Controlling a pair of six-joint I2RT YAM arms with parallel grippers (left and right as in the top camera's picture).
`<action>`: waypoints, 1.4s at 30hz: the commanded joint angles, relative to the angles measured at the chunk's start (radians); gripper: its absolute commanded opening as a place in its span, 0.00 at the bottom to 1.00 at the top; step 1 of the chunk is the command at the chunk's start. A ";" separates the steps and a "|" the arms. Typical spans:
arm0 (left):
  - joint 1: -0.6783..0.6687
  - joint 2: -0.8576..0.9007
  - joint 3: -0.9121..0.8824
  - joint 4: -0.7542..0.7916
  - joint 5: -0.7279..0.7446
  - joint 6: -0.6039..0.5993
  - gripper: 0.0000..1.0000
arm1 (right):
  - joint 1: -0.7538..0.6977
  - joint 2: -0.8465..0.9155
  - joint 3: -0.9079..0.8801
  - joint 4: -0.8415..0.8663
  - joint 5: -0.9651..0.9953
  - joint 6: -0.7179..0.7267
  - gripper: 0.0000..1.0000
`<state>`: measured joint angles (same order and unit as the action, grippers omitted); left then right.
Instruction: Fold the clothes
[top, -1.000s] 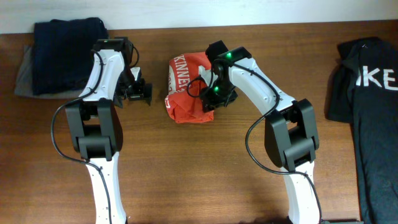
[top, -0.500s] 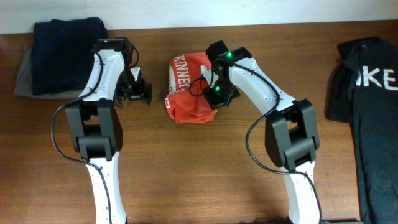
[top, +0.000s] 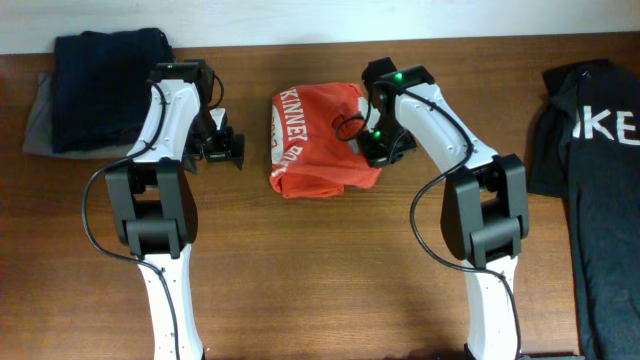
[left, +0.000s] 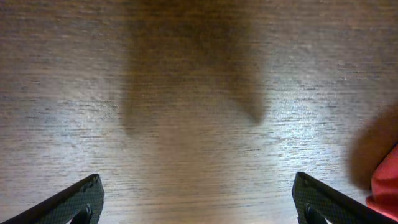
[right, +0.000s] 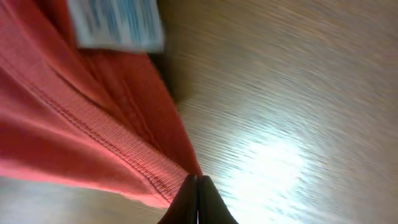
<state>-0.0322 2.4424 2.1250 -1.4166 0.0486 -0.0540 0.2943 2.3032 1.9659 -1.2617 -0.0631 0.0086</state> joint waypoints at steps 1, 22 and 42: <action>0.000 -0.012 -0.002 -0.010 0.019 -0.005 0.96 | -0.008 -0.008 0.017 -0.029 0.089 0.056 0.08; -0.143 -0.085 0.017 0.027 0.297 0.182 0.48 | -0.097 -0.008 0.017 -0.013 -0.073 0.192 0.89; -0.268 -0.079 0.014 0.194 0.300 0.183 0.14 | -0.183 -0.008 0.016 -0.029 -0.151 0.183 0.44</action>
<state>-0.2760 2.3917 2.1281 -1.2285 0.3313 0.1162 0.1066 2.3032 1.9663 -1.2896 -0.2024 0.1867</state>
